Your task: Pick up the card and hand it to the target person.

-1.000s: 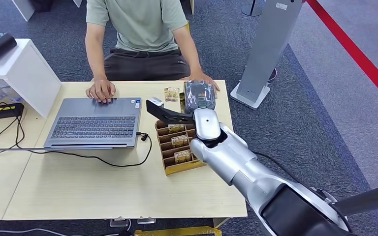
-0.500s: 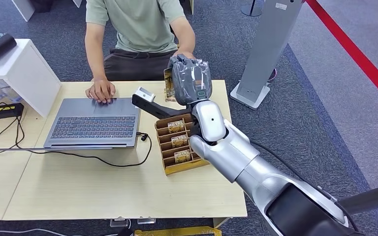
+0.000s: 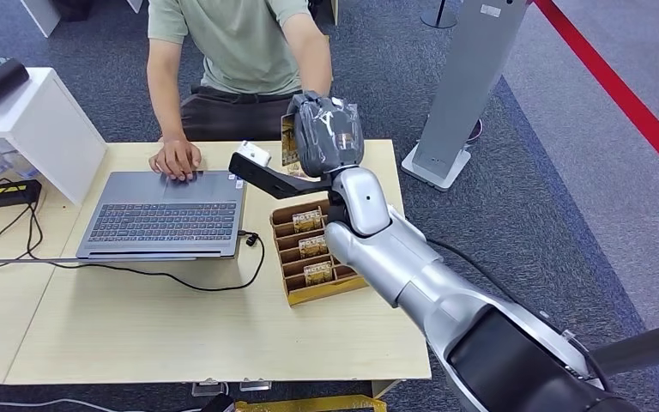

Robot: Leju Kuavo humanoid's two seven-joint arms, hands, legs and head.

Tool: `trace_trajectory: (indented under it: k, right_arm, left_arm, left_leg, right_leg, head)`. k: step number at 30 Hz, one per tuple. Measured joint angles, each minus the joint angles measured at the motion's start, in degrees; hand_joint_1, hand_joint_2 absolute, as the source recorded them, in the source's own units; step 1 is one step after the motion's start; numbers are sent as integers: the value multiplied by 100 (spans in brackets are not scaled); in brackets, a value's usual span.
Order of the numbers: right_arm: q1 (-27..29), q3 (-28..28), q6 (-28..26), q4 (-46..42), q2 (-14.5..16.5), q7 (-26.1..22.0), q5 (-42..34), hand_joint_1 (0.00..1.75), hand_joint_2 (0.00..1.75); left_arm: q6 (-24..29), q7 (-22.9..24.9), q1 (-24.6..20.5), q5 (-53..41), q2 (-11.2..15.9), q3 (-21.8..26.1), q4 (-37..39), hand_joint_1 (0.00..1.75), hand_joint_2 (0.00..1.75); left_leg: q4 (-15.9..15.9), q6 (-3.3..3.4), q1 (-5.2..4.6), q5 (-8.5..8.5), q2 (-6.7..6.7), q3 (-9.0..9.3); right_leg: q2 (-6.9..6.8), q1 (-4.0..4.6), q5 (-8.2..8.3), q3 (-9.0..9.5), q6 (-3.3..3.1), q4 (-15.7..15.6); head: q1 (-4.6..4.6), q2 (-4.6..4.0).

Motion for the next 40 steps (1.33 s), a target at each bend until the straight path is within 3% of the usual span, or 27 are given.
trace_trajectory:
  k: [3, 7, 22, 26, 34, 40]
  right_arm:
    - [-6, -3, -2, 176, 46, 14, 68, 166, 175]
    - [-3, -13, -4, 322, 61, 34, 164, 0, 175]
    - [110, -91, -9, 256, -51, 156, 247, 0, 175]
    - [245, -232, 178, -234, -148, -105, -642, 0, 175]
    - [949, -448, 1511, -2119, -789, -657, -3059, 0, 175]
    - [1709, -724, 1660, -3365, -1407, -903, -3469, 0, 175]
  left_arm:
    - [10, 2, 12, 0, 0, -18, 0, 0, 0]
    - [10, 14, 17, 0, 0, -40, 0, 0, 0]
    - [41, -4, 31, 6, 1, -112, 0, 0, 0]
    - [71, -56, 97, 109, 14, -112, 0, 0, 0]
    - [73, -243, 264, 257, 96, -110, 0, 0, 0]
    - [116, -307, 336, 262, 135, -110, 0, 0, 0]
  left_leg:
    - [0, 0, 0, 0, 0, -1]
    - [0, 0, 0, 0, 0, -1]
    - [0, 0, 0, 0, 1, 2]
    - [0, 0, 0, 0, 1, 2]
    - [2, 0, 0, -1, 0, 7]
    - [2, 2, 0, -3, 1, 5]
  right_leg:
    - [-1, 0, 0, 0, 0, 0]
    - [-1, 0, 0, 0, 0, 0]
    - [1, 0, 0, 0, 0, 0]
    - [1, 0, 0, 0, 0, -1]
    - [-3, 0, 0, 2, 0, -7]
    - [3, 0, 0, 2, 1, -10]
  head:
    - [-1, 0]
    - [5, 0]
    - [2, 0]
    - [4, 0]
    - [1, 0]
    - [14, 0]
